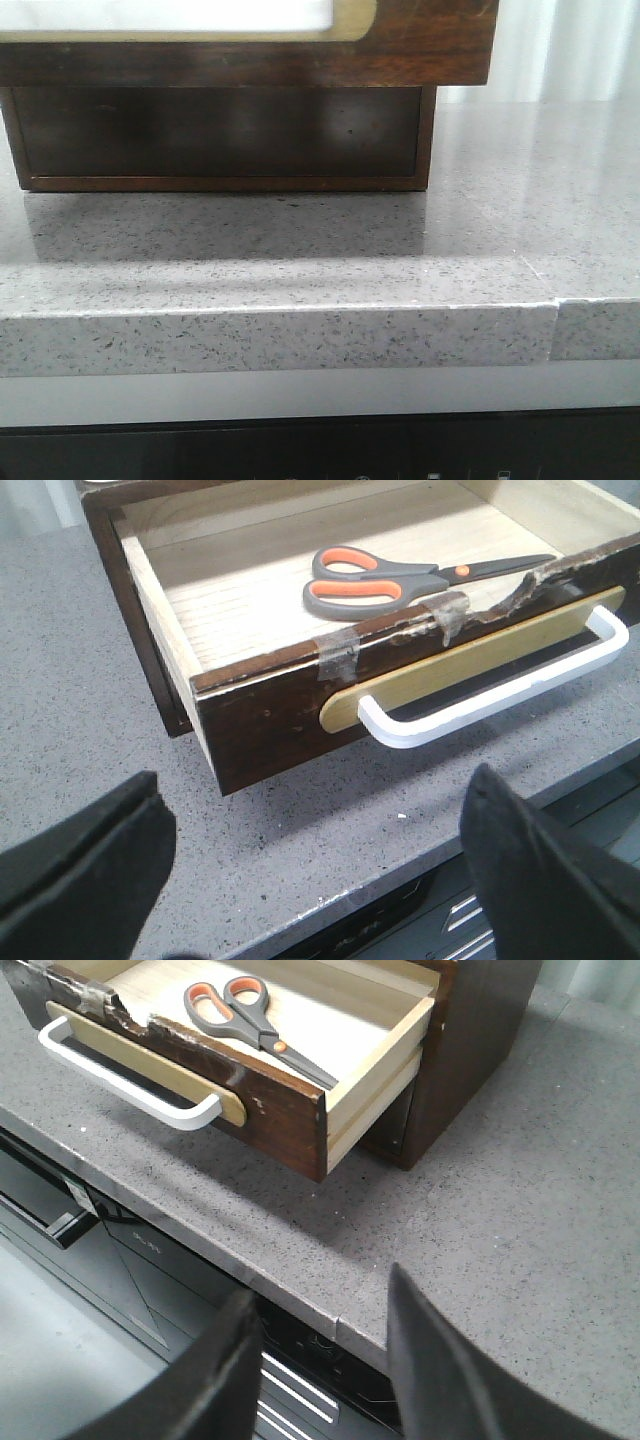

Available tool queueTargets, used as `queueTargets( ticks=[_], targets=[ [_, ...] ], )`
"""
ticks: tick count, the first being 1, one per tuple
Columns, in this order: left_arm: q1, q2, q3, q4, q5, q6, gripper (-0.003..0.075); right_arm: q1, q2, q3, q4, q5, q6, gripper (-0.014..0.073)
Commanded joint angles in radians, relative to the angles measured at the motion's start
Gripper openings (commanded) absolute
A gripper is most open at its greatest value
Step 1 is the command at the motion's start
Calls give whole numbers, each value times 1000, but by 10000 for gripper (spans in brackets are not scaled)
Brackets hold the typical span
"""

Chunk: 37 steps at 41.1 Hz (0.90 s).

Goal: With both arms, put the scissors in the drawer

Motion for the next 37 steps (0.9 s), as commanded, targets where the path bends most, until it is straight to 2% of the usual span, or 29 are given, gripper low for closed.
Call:
queueTargets(
  ticks=[1,5,11,15,20,37],
  targets=[
    [-7,6,-29,-11,-82,-8,540,-4,8,-18,-2,-75,2,216],
    [-7,6,-29,-11,-82,-21,454,-4,8,-18,-2,-75,2,90],
    [-7,6,-29,-11,-82,-40,262,-4,8,-18,-2,-75,2,-67],
    [-7,6,-29,-11,-82,-40,120,-4,8,-18,-2,-78,2,-69],
    [-7,6,-29,-12,-82,-40,-20,-4,8,-18,-2,-110,2,-69],
    [-7,6,-29,-12,-82,-40,-20,-4,8,-18,-2,-111,2,-69]
  ],
)
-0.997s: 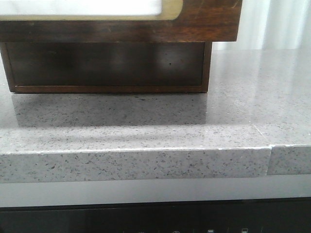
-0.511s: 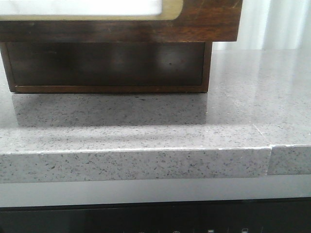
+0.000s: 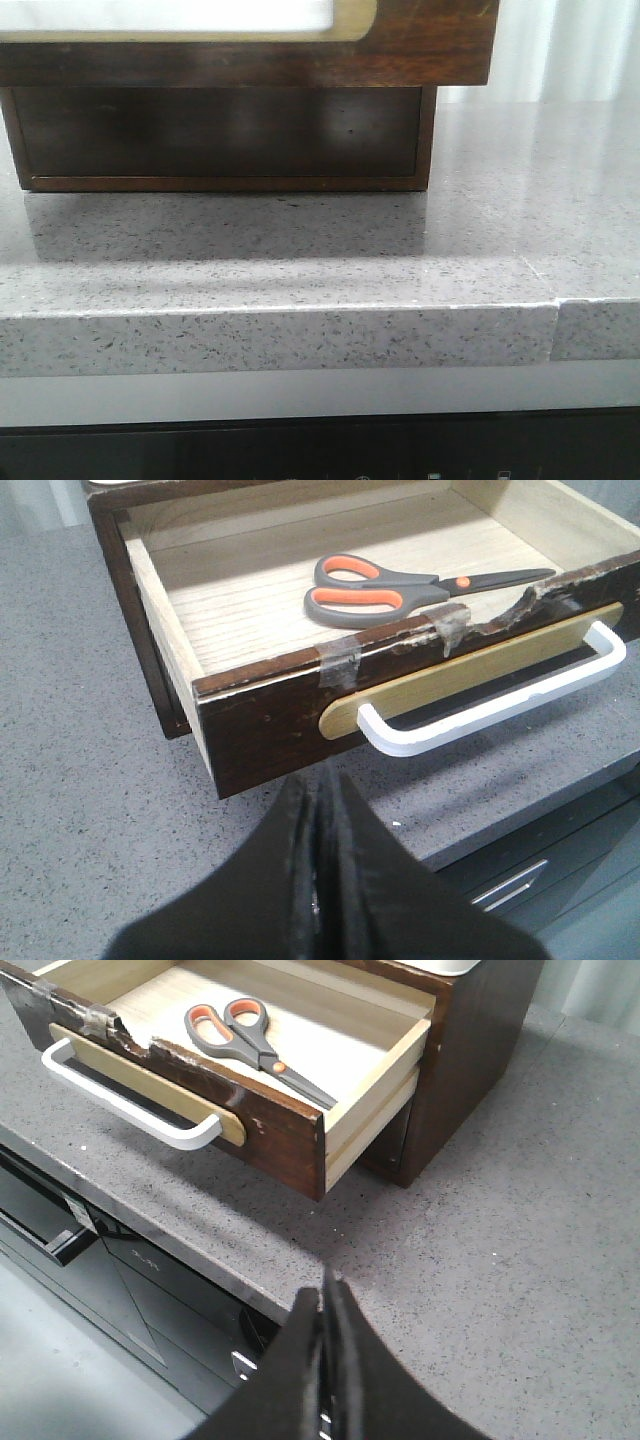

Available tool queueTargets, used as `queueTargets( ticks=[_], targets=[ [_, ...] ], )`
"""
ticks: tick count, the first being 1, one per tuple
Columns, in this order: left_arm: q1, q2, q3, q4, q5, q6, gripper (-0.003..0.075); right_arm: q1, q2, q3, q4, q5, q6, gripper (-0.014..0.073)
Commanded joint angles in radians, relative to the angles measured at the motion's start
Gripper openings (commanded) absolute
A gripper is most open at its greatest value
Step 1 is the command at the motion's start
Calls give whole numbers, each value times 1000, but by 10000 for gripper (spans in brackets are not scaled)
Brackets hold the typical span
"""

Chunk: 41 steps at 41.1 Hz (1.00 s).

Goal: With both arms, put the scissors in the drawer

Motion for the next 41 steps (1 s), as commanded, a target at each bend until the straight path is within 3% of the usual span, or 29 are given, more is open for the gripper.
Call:
queueTargets(
  ticks=[1,11,16,29,41],
  targets=[
    [-7,6,-29,-12,-75,-12,-20,-4,8,-20,-2,-80,0,-69],
    [-3,-12,-15,-1,-88,2,-20,-4,8,-20,-2,-80,0,-69],
    [68,-64,70,39,-159,14,-20,-4,8,-20,-2,-79,0,-69],
    [266,-317,552,34,-654,14,-20,-4,8,-20,-2,-79,0,-69],
    [352,-489,863,-15,-865,14,-20,-4,8,-20,-2,-78,0,-69]
  ],
)
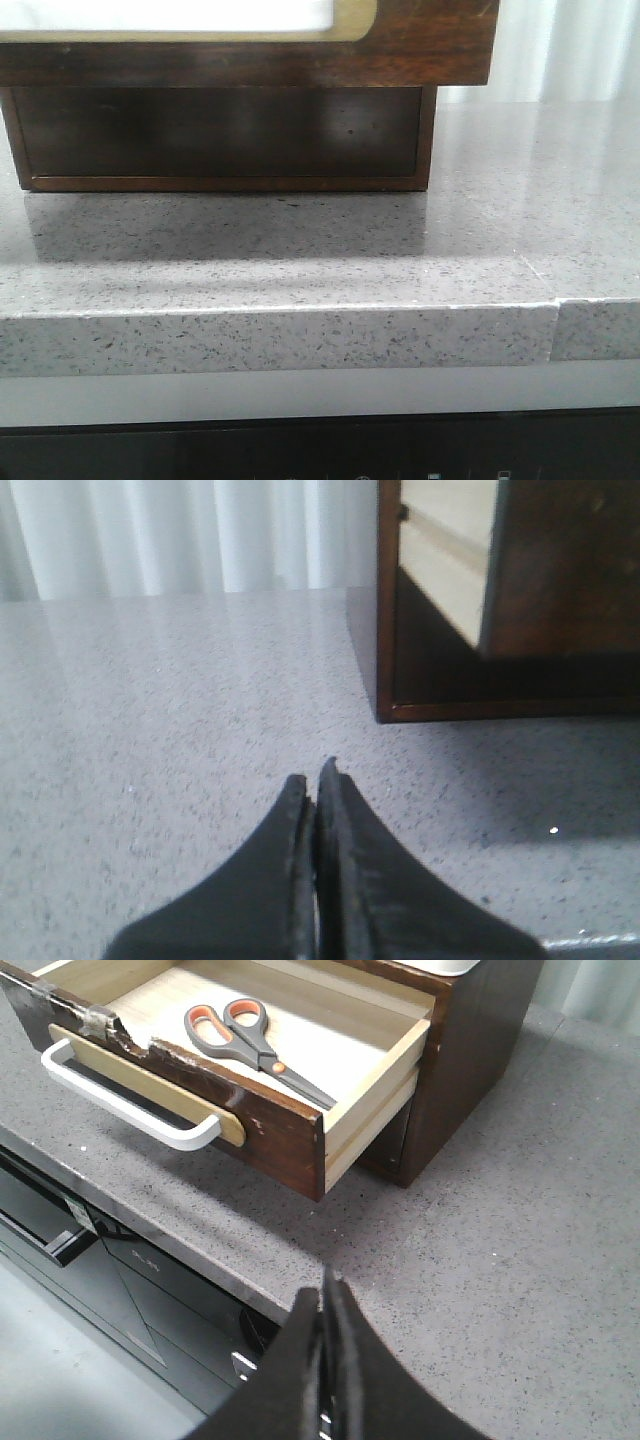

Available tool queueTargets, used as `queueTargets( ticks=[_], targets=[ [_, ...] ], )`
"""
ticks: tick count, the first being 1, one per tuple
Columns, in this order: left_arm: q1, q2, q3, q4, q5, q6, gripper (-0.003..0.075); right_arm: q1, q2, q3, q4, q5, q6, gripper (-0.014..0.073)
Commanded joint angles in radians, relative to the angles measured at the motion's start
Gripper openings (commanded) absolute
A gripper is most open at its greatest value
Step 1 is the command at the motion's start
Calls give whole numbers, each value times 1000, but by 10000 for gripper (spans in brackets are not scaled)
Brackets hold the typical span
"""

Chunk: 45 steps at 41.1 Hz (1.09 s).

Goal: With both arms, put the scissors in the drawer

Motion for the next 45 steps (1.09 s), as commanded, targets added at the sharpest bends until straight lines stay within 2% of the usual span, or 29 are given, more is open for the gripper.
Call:
queueTargets(
  ticks=[1,3,5,39,45],
  targets=[
    [22,-20,35,-31,-152,0,-20,-4,8,-20,-2,-78,-2,-69],
    [31,-20,67,-43,-182,0,-20,-4,8,-20,-2,-78,-2,-69],
    [36,-20,65,-45,-151,0,-20,-4,8,-20,-2,-78,-2,-69],
    [13,-20,65,-30,-166,0,-20,-4,8,-17,-2,-73,-2,-69],
    [-9,-20,65,59,-166,-109,-20,-4,8,-17,-2,-73,-2,-69]
  ],
)
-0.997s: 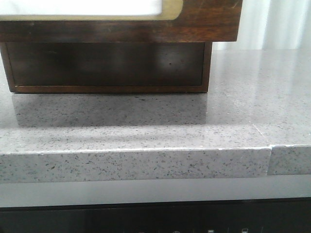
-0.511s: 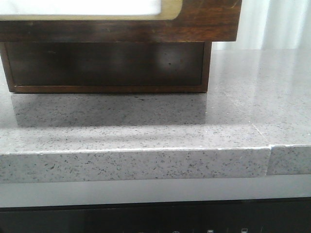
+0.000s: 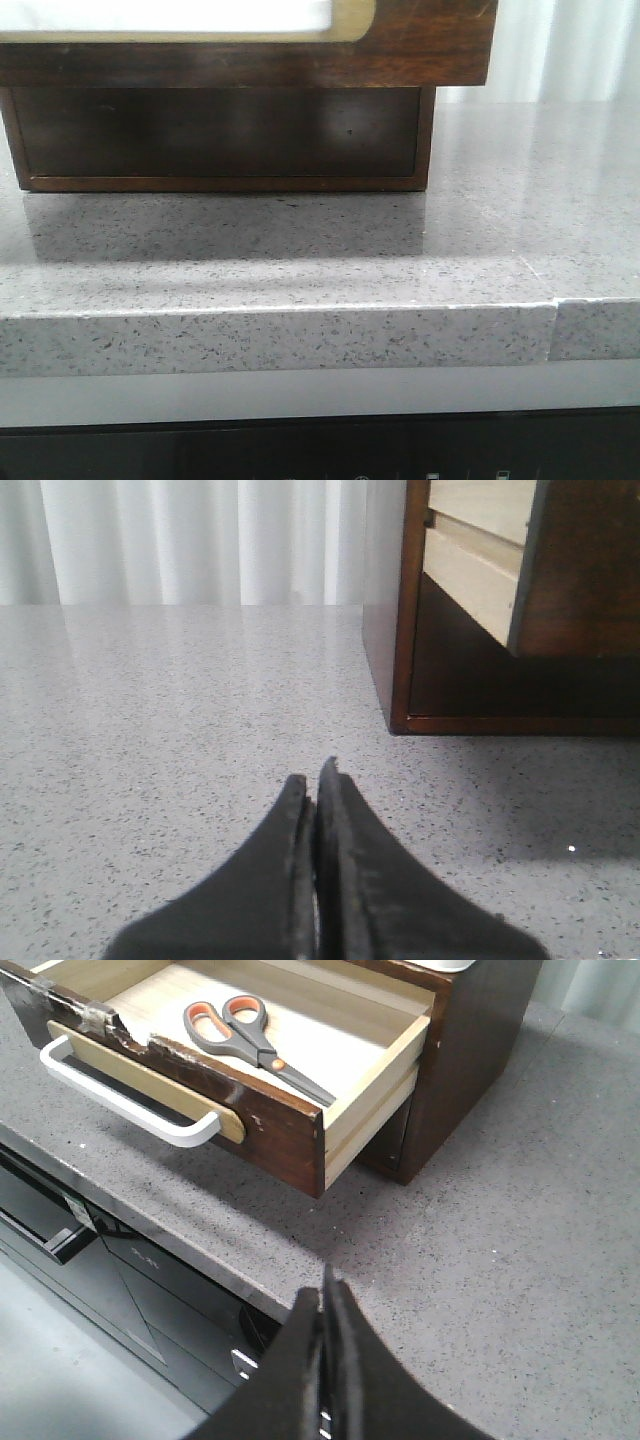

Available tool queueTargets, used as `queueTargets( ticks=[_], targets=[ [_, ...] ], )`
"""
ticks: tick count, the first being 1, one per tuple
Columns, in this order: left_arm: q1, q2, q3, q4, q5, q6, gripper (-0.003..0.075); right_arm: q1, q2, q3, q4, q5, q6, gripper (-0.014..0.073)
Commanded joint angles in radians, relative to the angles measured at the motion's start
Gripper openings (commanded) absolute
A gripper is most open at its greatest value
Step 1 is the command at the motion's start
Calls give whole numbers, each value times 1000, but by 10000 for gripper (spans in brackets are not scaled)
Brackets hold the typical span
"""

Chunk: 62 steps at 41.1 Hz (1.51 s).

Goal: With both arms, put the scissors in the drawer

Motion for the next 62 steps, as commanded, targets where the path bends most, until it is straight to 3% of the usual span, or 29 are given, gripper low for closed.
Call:
queueTargets(
  ticks=[1,15,54,62],
  targets=[
    [-16,-20,24,39,-85,-59,-20,-4,8,-21,-2,-73,-2,-69],
    [-16,-20,24,-4,-176,-59,-20,-4,8,-21,-2,-73,-2,-69],
    [-16,-20,24,-4,-176,-59,-20,-4,6,-11,-2,-80,-2,-69],
    [-16,-20,24,-4,-176,-59,-20,-147,-88,151,-63,-314,-5,-69]
  ],
)
